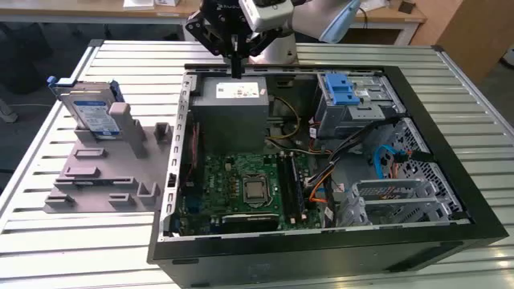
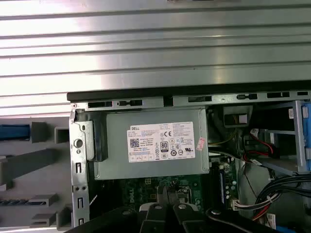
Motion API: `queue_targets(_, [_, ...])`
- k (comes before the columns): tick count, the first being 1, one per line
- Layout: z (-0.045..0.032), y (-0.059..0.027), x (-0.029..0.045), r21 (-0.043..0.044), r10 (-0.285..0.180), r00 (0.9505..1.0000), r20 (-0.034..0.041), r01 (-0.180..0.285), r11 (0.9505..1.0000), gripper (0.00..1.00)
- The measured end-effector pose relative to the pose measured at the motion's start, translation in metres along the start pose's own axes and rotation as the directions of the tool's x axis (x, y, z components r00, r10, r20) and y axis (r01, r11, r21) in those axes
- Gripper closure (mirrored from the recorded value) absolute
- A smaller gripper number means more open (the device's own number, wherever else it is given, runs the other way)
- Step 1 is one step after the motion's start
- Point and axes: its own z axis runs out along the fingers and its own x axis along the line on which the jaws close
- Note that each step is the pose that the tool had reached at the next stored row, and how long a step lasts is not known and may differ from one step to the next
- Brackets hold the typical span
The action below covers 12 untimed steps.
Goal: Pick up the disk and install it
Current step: 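Reach for the disk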
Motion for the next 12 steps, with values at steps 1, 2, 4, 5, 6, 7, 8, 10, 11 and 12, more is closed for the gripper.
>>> queue_targets(1, [0.0,0.0,0.0,0.0001,0.0,1.0,0.0,0.0,1.0,0.89])
queue_targets(2, [0.0,0.0,0.0,0.0,0.0,1.0,0.0,0.0,1.0,0.89])
queue_targets(4, [0.0,0.0,0.0,0.0,0.0,1.0,0.0,0.0,1.0,0.89])
queue_targets(5, [0.0,0.0,0.0,0.0001,0.0,1.0,0.0,0.0,1.0,0.89])
queue_targets(6, [0.0,0.0,0.0004,0.0001,0.0,1.0,0.0,0.0,1.0,0.89])
queue_targets(7, [-0.0001,-0.0001,0.0011,0.0001,0.0,1.0,0.0,0.0,1.0,0.89])
queue_targets(8, [-0.0001,-0.0001,0.0017,0.0,0.0,1.0,0.0,0.0,1.0,0.89])
queue_targets(10, [-0.0001,-0.0002,0.003,0.0,0.0,1.0,0.0001,0.0,1.0,0.89])
queue_targets(11, [-0.0001,-0.0003,0.0037,0.0,0.0,1.0,0.0,0.0,1.0,0.89])
queue_targets(12, [-0.0001,-0.0003,0.0042,0.0001,0.0,1.0,0.0,0.0,1.0,0.89])
